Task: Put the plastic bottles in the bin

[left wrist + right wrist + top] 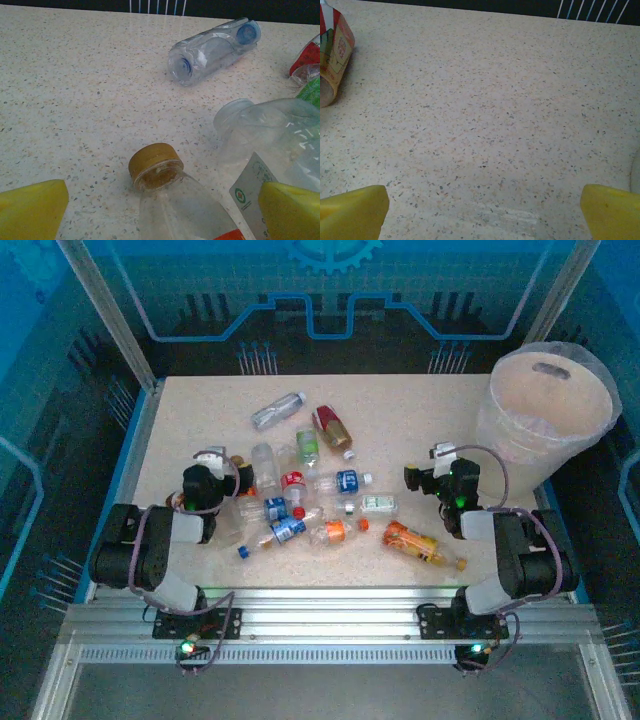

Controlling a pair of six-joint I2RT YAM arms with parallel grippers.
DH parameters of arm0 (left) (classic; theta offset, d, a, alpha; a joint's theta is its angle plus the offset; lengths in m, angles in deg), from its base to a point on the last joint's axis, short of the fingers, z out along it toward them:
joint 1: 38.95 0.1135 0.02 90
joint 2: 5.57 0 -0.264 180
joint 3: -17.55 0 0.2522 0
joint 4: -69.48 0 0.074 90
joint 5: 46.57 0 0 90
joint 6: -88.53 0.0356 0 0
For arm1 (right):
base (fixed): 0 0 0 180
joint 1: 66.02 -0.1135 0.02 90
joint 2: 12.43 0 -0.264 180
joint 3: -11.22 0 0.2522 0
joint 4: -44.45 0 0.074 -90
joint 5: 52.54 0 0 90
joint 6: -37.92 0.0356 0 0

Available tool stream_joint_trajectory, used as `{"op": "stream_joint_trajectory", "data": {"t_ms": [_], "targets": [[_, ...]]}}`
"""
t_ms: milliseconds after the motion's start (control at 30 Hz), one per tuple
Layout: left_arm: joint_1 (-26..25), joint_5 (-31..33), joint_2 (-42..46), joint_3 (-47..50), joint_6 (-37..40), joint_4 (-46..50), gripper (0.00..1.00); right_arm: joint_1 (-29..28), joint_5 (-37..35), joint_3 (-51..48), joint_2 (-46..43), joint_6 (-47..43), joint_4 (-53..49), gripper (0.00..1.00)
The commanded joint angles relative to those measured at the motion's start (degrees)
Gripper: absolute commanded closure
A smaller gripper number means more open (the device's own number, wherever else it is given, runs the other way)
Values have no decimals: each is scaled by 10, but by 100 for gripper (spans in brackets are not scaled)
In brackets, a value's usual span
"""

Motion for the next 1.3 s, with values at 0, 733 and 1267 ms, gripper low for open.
{"op": "stream_joint_trajectory", "data": {"t_ms": [0, 733, 1267], "targets": [[2, -1, 1, -9, 2, -9, 1, -1, 4, 13, 2, -5, -3, 0], [2, -2, 1, -9, 1, -8, 1, -1, 4, 12, 2, -5, -3, 0], [2, 45, 62, 11, -15, 4, 1, -1, 8, 46, -35, -6, -89, 0]]}}
